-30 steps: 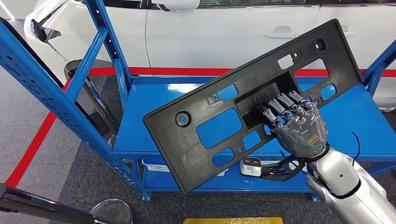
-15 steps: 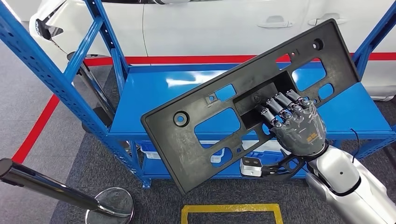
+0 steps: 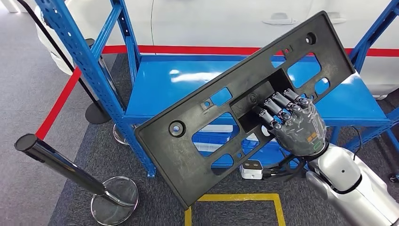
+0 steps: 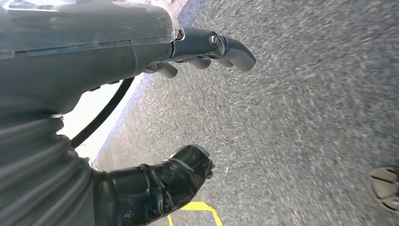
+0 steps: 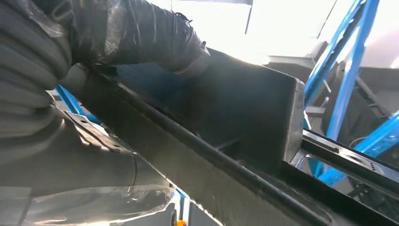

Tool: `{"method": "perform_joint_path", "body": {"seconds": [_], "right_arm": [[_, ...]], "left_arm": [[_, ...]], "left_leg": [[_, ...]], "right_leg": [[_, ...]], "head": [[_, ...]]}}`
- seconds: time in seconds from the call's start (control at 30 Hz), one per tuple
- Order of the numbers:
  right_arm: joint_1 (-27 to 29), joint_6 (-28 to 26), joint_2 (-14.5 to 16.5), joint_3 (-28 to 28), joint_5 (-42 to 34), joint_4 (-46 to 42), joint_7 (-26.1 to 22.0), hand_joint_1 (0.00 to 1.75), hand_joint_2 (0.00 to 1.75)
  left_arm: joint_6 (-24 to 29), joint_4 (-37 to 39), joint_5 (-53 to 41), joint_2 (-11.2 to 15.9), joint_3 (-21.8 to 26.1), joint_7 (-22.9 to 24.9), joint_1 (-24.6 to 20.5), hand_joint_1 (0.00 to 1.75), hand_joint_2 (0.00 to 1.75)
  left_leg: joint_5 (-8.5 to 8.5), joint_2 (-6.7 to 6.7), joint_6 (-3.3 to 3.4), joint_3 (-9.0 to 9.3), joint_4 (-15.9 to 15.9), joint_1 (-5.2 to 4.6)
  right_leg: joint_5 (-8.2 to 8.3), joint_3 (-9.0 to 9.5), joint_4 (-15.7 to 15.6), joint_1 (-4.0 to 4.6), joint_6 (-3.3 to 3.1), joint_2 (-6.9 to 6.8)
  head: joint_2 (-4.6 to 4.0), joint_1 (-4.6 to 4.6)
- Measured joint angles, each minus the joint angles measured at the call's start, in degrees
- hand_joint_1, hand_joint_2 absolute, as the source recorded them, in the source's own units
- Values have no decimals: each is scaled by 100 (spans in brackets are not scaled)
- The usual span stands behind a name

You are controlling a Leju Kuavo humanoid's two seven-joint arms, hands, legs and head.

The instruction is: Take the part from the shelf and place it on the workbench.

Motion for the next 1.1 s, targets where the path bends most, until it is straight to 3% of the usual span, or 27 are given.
{"method": "perform_joint_path", "body": {"seconds": [0.03,0.07,0.13,0.17,0.23,0.27,0.33,0.4,0.43,0.47,0.5,0.57,0.63,0.7,0.77,0.8,0.9,0.93,0.97,1.0,1.03,1.07,1.1], "right_arm": [[-16,5,0,16,3,2,2,175,175],[-38,28,0,30,7,2,10,175,175],[-68,119,-11,45,3,-1,64,175,175],[-72,182,-21,46,-5,-3,111,175,175],[-50,296,-43,47,-27,-4,228,175,175],[-35,341,-48,47,-34,-6,279,175,175],[0,408,-50,46,-38,-18,352,175,175],[49,487,-50,45,-30,-42,399,175,175],[77,528,-50,45,-19,-51,415,175,175],[101,563,-50,45,-7,-57,425,175,175],[118,580,-50,45,4,-60,428,175,175],[133,587,-50,46,16,-70,429,175,175],[135,586,-50,46,21,-96,429,175,175],[136,586,-49,45,25,-115,428,175,175],[141,587,-56,46,26,-121,429,175,175],[142,587,-62,46,27,-125,429,175,175],[152,588,-70,45,27,-129,429,175,175],[159,588,-70,46,27,-129,429,175,175],[166,587,-70,46,27,-129,429,175,175],[174,576,-73,46,26,-131,428,175,175],[201,537,-103,46,21,-158,426,175,175],[272,455,-183,42,16,-230,426,175,175],[395,323,-325,33,19,-362,429,175,175]], "left_arm": [[-8,1,12,3,0,-3,-1,0,175],[-14,1,25,7,0,-6,-1,0,175],[-27,2,55,15,1,11,6,0,175],[-30,3,68,19,1,33,14,0,175],[-34,3,99,23,5,102,43,0,175],[-33,3,112,24,8,140,59,0,175],[-30,3,133,24,13,210,93,0,175],[-28,3,160,22,15,265,121,0,175],[-28,3,175,23,16,281,130,0,175],[-28,3,186,30,18,292,134,0,175],[-28,3,196,38,22,297,136,0,175],[-28,3,209,67,33,304,134,0,175],[-28,2,215,94,43,310,135,0,175],[-27,1,219,105,49,311,135,0,175],[-28,1,221,107,53,311,133,0,175],[-28,1,221,108,55,313,133,0,175],[-28,1,221,108,63,314,134,0,175],[-29,1,221,109,66,314,138,0,175],[-29,1,224,110,69,314,140,0,175],[-30,1,233,111,76,319,141,0,175],[-33,1,257,113,92,326,142,0,175],[-39,1,290,114,116,333,140,0,175],[-51,0,319,115,145,339,142,0,175]], "left_leg": [[40,-2,-20,-100,53,2],[71,-5,-46,-191,111,-3],[132,-12,-106,-305,208,-15],[174,-14,-138,-334,226,-23],[243,-19,-204,-368,226,-14],[171,-24,-237,-411,267,-5],[-289,-32,-300,-559,637,22],[-827,-36,-349,-729,1332,44],[-927,-35,-363,-755,1629,53],[-896,-36,-367,-708,1781,57],[-764,-37,-359,-562,1738,58],[-536,-47,-299,9,1115,48],[-600,-62,-231,570,318,19],[-655,-70,-184,726,-16,-17],[-497,-54,-118,658,-100,-1],[-396,-37,-68,607,-146,12],[-142,2,20,357,-176,6],[-77,6,18,252,-154,-2],[-18,9,14,144,-123,-7],[38,12,5,31,-82,-9],[86,12,-6,-78,-34,-9],[127,4,-21,-173,22,-8],[161,-20,-41,-257,81,-14]], "right_leg": [[151,244,-241,-10,4,-1],[184,541,-613,-13,1,-3],[52,977,-1260,6,-46,4],[-22,1056,-1420,25,-85,8],[40,998,-1471,29,-187,-2],[103,945,-1479,22,-244,-9],[253,799,-1501,-3,-340,-22],[394,627,-1494,0,-368,-20],[462,531,-1485,4,-363,-20],[526,436,-1473,8,-354,-22],[586,345,-1458,11,-343,-22],[699,198,-1433,14,-313,-18],[807,129,-1435,16,-255,-17],[928,125,-1488,2,-172,-29],[962,94,-1521,-3,-97,-28],[819,45,-1438,0,-77,-18],[-52,-171,-550,-5,-44,7],[-203,-205,-205,-9,-29,7],[-202,-181,12,-15,-16,6],[-92,-76,68,-20,-8,5],[60,133,-84,-23,-7,2],[139,439,-407,-25,-16,-5],[101,786,-842,-13,-34,-15]], "head": [[0,0],[0,0],[0,-3],[0,-3],[0,-3],[0,-3],[0,-3],[0,-4],[0,-4],[0,-4],[0,-4],[0,-4],[0,-4],[0,-4],[0,-4],[0,-3],[0,-2],[0,-2],[0,-3],[0,-3],[0,-3],[0,-3],[0,-3]]}}
